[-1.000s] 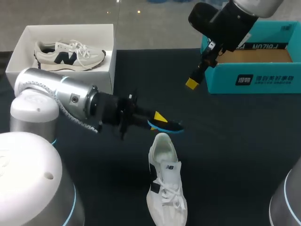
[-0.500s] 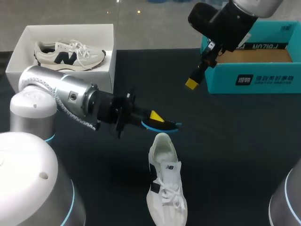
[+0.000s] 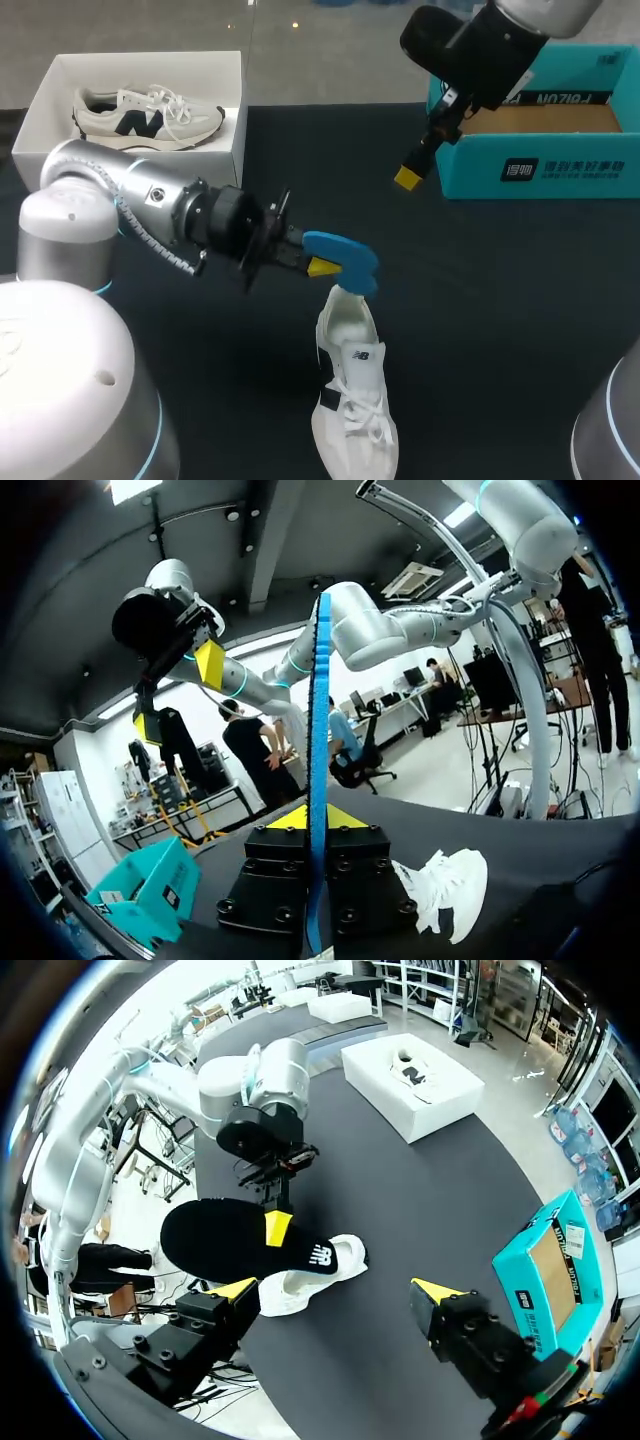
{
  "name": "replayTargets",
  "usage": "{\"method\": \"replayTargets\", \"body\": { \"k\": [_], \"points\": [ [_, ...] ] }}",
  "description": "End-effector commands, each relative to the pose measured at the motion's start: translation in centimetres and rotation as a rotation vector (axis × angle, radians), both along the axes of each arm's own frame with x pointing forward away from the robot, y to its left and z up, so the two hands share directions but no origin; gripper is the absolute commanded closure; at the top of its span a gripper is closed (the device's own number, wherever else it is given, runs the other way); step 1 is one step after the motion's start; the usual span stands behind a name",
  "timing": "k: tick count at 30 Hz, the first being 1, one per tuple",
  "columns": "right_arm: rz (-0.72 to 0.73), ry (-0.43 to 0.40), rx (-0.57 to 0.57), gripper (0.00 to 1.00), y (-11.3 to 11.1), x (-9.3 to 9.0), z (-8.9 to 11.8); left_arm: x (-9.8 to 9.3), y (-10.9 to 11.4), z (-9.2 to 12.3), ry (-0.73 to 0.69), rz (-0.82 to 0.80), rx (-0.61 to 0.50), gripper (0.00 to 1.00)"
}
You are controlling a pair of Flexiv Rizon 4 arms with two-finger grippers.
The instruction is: Take the shoe out of the shoebox, open the shoe tongue, remove and reinsert the insole, then place the shoe into the shoebox
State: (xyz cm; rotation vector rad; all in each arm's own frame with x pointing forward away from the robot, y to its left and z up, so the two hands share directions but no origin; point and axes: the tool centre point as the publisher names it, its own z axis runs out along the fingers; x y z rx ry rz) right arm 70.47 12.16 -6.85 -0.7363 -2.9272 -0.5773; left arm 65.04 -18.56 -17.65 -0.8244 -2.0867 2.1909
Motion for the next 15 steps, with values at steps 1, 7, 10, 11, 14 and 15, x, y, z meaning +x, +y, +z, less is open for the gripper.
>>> {"method": "replayTargets", "body": {
  "k": [1, 7, 10, 11, 14, 15],
  "points": [
    [0.000, 0.003, -0.004, 0.00, 0.2, 0.2, 0.0, -0.2, 0.9, -0.1, 0.181, 0.009, 0.047, 1.00],
    [0.000, 0.003, -0.004, 0.00, 0.2, 0.2, 0.0, -0.2, 0.4, -0.3, 0.272, 0.024, 0.086, 1.00],
    [0.000, 0.003, -0.004, 0.00, 0.2, 0.2, 0.0, -0.2, 0.2, -0.2, 0.311, 0.056, 0.104, 1.00],
    [0.000, 0.003, -0.004, 0.00, 0.2, 0.2, 0.0, -0.1, 0.1, -0.2, 0.313, 0.057, 0.116, 1.00],
    [0.000, 0.003, -0.004, 0.00, 0.2, 0.2, 0.0, -0.3, -0.2, -0.4, 0.219, -0.008, 0.074, 1.00],
    [0.000, 0.003, -0.004, 0.00, 0.2, 0.2, 0.0, -0.3, -0.2, -0.4, 0.219, -0.008, 0.074, 1.00]
  ]
}}
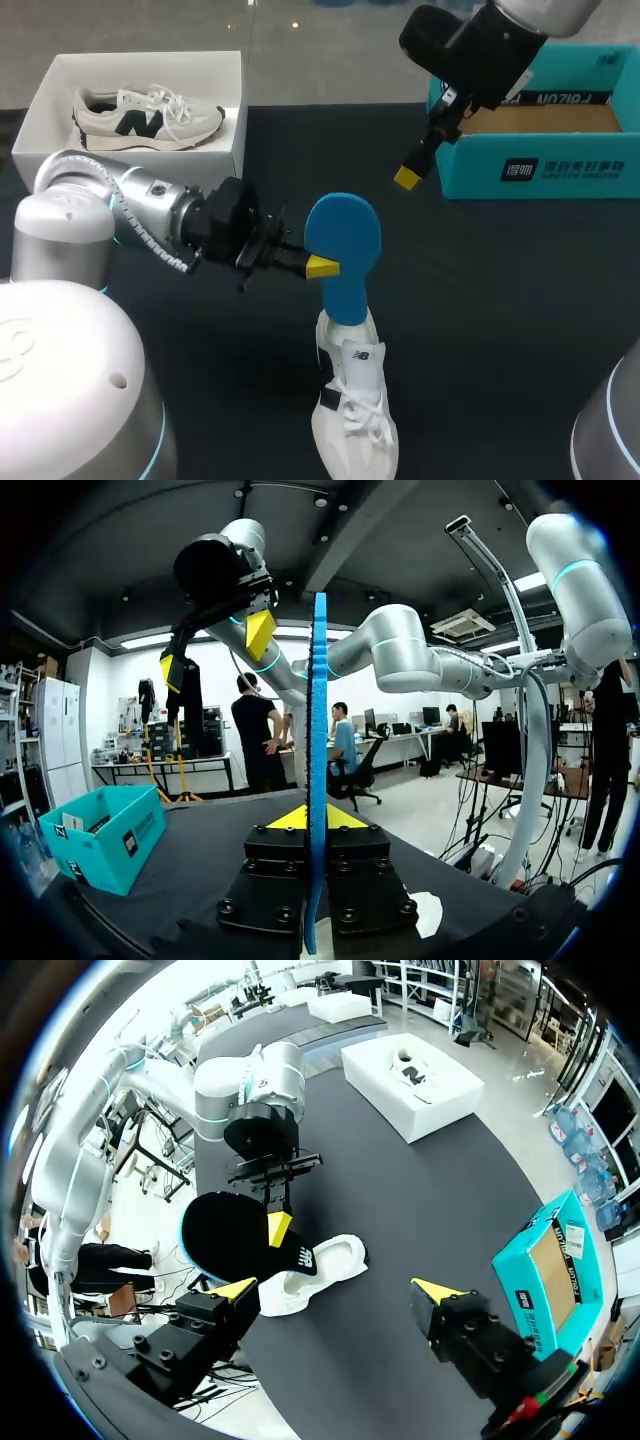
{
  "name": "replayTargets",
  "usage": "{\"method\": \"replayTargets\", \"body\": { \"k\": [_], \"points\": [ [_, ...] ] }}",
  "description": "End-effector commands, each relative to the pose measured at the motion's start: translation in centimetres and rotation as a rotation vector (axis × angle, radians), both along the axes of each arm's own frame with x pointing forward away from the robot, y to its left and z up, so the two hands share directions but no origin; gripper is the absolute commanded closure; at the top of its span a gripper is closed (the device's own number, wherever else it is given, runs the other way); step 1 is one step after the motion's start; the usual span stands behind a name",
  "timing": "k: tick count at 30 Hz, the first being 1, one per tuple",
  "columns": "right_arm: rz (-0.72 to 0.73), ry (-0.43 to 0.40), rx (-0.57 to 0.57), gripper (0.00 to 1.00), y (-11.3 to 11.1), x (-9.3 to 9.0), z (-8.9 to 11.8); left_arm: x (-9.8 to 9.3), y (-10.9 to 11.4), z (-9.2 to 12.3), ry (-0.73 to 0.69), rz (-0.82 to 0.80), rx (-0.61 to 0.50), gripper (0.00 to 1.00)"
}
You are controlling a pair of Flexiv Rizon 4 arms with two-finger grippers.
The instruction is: Take the shoe out of the shoebox, open the shoe tongue, remove and reinsert the insole, then place the shoe into the shoebox
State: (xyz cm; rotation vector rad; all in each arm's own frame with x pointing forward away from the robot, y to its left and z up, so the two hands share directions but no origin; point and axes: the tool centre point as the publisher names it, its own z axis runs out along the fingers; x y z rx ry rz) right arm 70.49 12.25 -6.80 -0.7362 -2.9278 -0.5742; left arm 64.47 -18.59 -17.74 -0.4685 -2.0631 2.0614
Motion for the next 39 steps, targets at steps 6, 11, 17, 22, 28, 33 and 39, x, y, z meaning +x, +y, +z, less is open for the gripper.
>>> {"method": "replayTargets", "body": {
  "k": [6, 11, 17, 22, 28, 33, 39],
  "points": [
    [0.000, 0.002, -0.002, 0.00, 0.1, 0.2, -0.1, 0.2, -0.2, -0.3, -0.046, -0.035, -0.025, 1.00],
    [0.000, 0.002, -0.002, 0.00, 0.1, 0.2, -0.1, 0.2, -0.2, -0.3, -0.046, -0.035, -0.025, 1.00],
    [0.000, 0.002, -0.002, 0.00, 0.1, 0.2, -0.1, 0.6, -0.3, -0.2, 0.055, -0.030, 0.047, 1.00],
    [0.000, 0.002, -0.002, 0.00, 0.1, 0.2, -0.1, 0.8, -0.4, 0.3, 0.306, 0.039, 0.104, 1.00],
    [0.000, 0.002, -0.002, 0.00, 0.1, 0.2, -0.1, 0.9, -0.6, 0.5, 0.491, 0.088, 0.205, 1.00],
    [0.000, 0.002, -0.002, 0.00, 0.1, 0.2, -0.1, 1.7, -0.6, 0.3, 0.622, 0.117, 0.272, 1.00],
    [0.000, 0.002, -0.002, 0.00, 0.1, 0.2, -0.1, 3.7, -0.8, -0.7, 0.775, 0.136, 0.317, 1.00]
  ]
}}
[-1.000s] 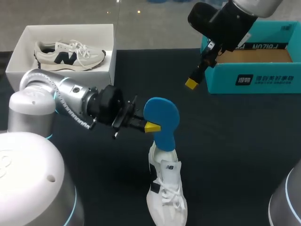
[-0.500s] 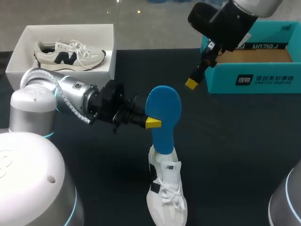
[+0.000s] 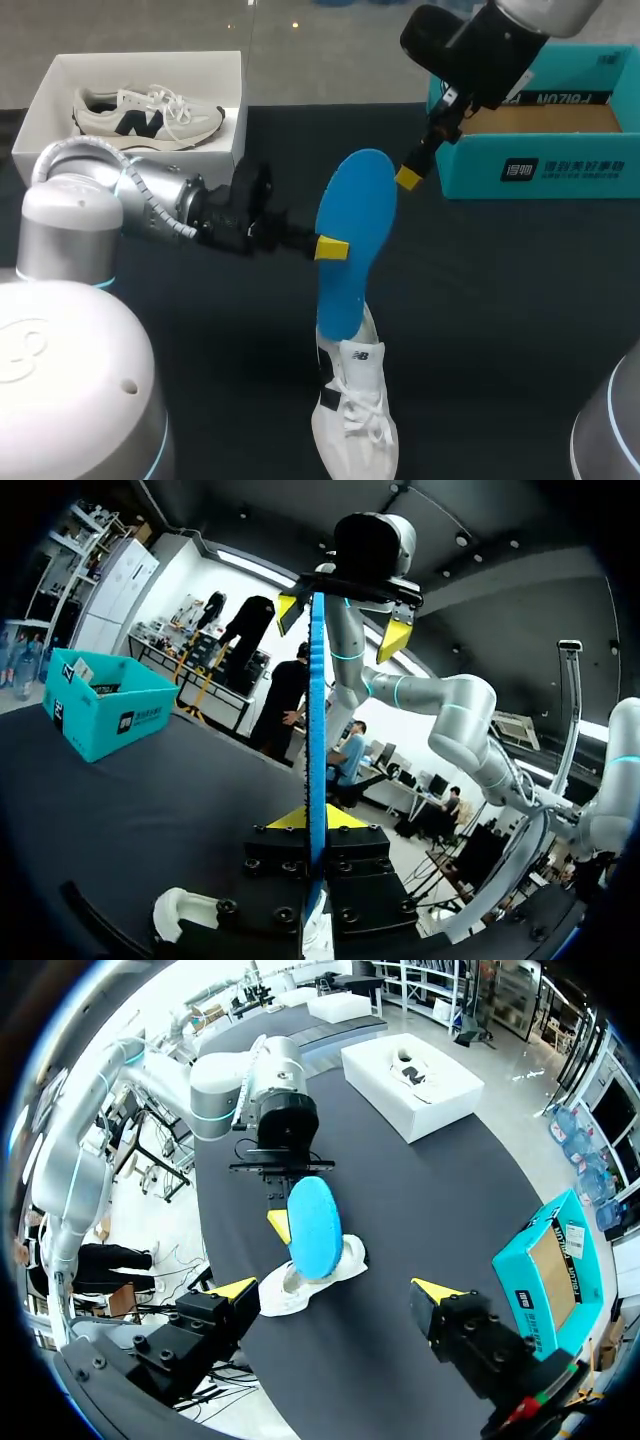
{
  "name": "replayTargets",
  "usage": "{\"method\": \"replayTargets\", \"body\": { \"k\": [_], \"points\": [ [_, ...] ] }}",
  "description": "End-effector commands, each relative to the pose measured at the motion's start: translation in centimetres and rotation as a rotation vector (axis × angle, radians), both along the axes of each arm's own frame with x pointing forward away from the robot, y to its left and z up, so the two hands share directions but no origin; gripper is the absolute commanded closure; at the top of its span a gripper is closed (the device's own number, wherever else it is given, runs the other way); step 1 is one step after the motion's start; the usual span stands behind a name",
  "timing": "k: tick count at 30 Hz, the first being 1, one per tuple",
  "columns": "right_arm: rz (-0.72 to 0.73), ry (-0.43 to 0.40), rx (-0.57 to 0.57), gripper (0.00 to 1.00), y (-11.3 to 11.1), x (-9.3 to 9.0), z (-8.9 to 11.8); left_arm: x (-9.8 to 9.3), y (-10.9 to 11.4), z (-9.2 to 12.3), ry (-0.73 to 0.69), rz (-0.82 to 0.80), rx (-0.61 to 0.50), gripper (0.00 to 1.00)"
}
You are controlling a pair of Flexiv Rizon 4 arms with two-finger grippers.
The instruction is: Take the shoe out of the shoebox, open the shoe tongue, remove and reinsert the insole, then place the shoe into the shoebox
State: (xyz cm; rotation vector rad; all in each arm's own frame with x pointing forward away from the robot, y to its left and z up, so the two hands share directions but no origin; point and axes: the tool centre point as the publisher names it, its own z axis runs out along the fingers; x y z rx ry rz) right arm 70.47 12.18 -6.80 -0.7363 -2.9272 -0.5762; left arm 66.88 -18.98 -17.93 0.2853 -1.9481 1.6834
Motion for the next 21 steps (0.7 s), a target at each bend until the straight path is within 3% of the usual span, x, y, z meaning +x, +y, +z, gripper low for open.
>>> {"method": "replayTargets", "body": {
  "k": [1, 6, 8, 21],
  "points": [
    [0.000, 0.002, -0.003, 0.00, 0.1, 0.2, -0.1, 1.7, -0.5, -0.8, 0.220, 0.019, 0.066, 1.00],
    [0.000, 0.002, -0.003, 0.00, 0.1, 0.2, -0.1, 3.6, -0.8, -1.7, 0.324, -0.008, 0.048, 1.00],
    [0.000, 0.002, -0.003, 0.00, 0.1, 0.2, -0.1, 3.3, -1.1, -1.8, 0.257, -0.108, -0.030, 1.00],
    [0.000, 0.002, -0.003, 0.00, 0.1, 0.2, -0.1, 3.3, -1.1, -1.8, 0.257, -0.108, -0.030, 1.00]
  ]
}}
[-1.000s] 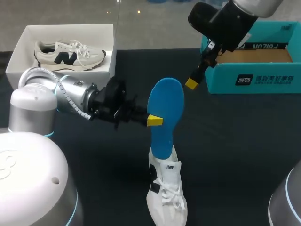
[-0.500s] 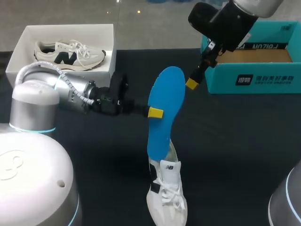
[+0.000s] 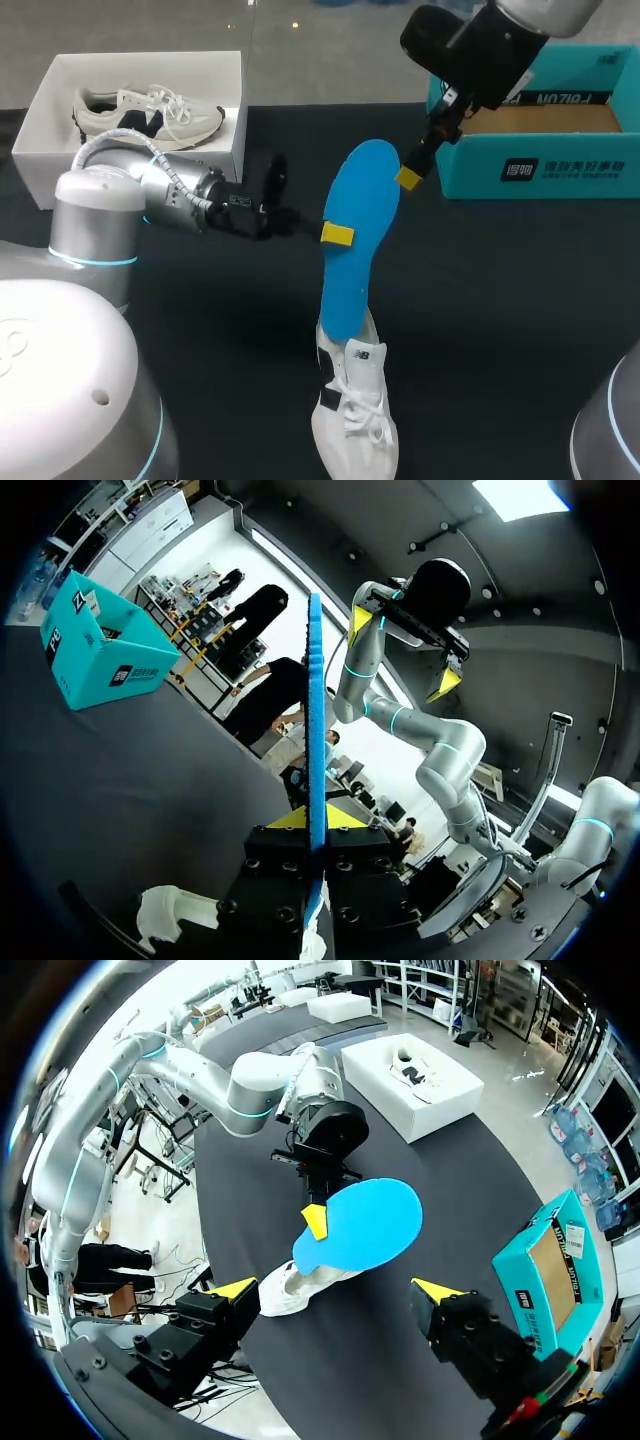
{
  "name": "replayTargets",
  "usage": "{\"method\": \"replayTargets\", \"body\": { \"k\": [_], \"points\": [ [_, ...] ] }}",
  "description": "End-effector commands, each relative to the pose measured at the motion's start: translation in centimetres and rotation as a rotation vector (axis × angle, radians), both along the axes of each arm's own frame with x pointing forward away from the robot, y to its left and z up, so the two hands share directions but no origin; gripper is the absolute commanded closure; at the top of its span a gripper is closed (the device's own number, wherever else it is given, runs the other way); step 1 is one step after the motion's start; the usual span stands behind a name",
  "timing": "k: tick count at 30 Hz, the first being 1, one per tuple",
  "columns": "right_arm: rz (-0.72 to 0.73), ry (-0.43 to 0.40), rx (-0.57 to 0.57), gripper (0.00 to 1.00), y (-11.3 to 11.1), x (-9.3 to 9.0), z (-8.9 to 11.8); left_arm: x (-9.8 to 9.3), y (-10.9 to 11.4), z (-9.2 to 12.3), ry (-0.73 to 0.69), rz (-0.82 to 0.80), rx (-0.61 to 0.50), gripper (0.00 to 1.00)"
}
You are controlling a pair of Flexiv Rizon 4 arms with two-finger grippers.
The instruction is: Take the shoe out of the shoebox, open the shoe tongue, remove and reinsert the insole, then place the shoe into the shoebox
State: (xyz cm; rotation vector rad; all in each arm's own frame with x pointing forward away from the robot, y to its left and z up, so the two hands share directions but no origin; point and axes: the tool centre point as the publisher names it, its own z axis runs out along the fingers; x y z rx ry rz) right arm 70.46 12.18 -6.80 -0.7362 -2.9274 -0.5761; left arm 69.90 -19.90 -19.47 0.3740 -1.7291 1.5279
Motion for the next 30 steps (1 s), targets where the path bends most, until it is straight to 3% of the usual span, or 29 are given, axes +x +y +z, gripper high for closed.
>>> {"method": "replayTargets", "body": {
  "k": [1, 13, 19, 30],
  "points": [
    [0.000, 0.003, -0.003, 0.00, 0.1, 0.2, -0.1, 0.2, -0.2, -0.3, 0.004, -0.014, -0.010, 1.00],
    [0.000, 0.003, -0.003, 0.00, 0.1, 0.2, -0.1, 2.5, 0.2, -0.5, 0.156, 0.202, 0.043, 1.00],
    [0.000, 0.003, -0.003, 0.00, 0.1, 0.2, -0.1, 3.5, 0.4, -0.8, 0.249, 0.220, 0.077, 1.00],
    [0.000, 0.003, -0.003, 0.00, 0.1, 0.2, -0.1, 8.3, -1.0, -1.5, 0.353, 0.257, 0.153, 1.00]
  ]
}}
